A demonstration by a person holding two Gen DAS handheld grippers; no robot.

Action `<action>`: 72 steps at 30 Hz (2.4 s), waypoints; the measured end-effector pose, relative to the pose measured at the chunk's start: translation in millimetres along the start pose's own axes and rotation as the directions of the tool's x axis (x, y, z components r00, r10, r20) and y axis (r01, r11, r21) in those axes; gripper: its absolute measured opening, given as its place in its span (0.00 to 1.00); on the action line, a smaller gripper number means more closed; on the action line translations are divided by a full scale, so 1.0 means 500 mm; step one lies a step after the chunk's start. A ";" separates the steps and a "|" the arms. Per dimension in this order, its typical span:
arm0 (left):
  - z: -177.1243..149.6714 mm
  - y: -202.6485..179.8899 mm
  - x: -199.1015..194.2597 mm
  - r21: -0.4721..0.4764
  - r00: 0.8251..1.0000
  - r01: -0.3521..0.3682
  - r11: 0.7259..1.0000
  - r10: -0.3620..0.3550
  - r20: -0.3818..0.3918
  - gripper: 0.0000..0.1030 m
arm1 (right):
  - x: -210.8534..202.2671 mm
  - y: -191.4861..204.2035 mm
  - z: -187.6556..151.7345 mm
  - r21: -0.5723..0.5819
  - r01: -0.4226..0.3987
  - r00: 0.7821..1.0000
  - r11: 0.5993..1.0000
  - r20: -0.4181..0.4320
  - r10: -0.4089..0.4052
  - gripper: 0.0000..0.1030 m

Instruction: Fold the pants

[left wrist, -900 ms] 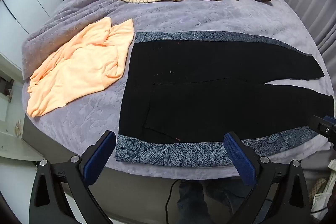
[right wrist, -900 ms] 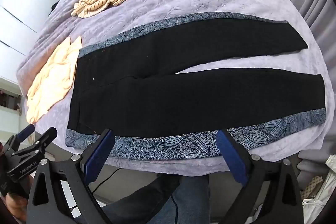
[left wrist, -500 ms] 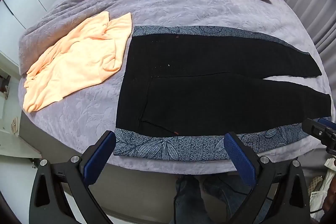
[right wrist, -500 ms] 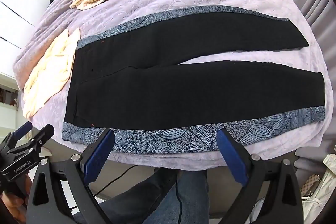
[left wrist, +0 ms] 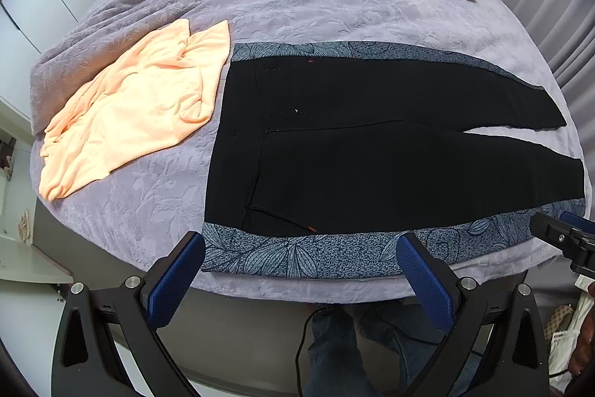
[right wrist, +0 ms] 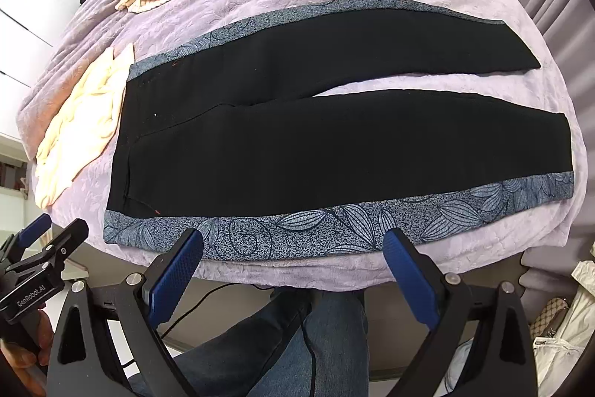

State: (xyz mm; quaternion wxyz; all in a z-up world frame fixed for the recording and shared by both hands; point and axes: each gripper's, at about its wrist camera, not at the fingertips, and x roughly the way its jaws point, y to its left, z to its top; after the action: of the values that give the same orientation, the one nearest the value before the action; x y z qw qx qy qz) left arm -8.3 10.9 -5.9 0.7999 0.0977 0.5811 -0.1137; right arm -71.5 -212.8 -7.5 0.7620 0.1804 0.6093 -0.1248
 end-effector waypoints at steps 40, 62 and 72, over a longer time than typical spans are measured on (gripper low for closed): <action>-0.023 0.022 0.012 0.026 1.000 0.018 0.999 -0.017 -0.014 1.00 | 0.007 0.037 -0.035 -0.033 0.132 0.991 0.991 0.009 -0.132 0.96; -0.010 -0.041 0.164 -0.070 0.988 0.024 0.997 -0.034 -0.151 1.00 | 0.131 -0.003 0.027 -0.064 0.047 0.992 0.997 -0.111 -0.054 0.96; 0.001 -0.020 0.223 -0.153 0.982 0.072 0.985 -0.098 -0.164 0.86 | 0.169 -0.063 0.043 0.026 -0.153 0.983 0.988 -0.099 0.155 0.89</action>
State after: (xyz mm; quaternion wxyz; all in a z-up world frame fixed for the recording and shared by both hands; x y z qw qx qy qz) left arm 22.6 -6.3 -112.1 0.7467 0.0230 0.6578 -0.0961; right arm -46.1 -248.0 -89.4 0.7359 0.2399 0.6301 -0.0616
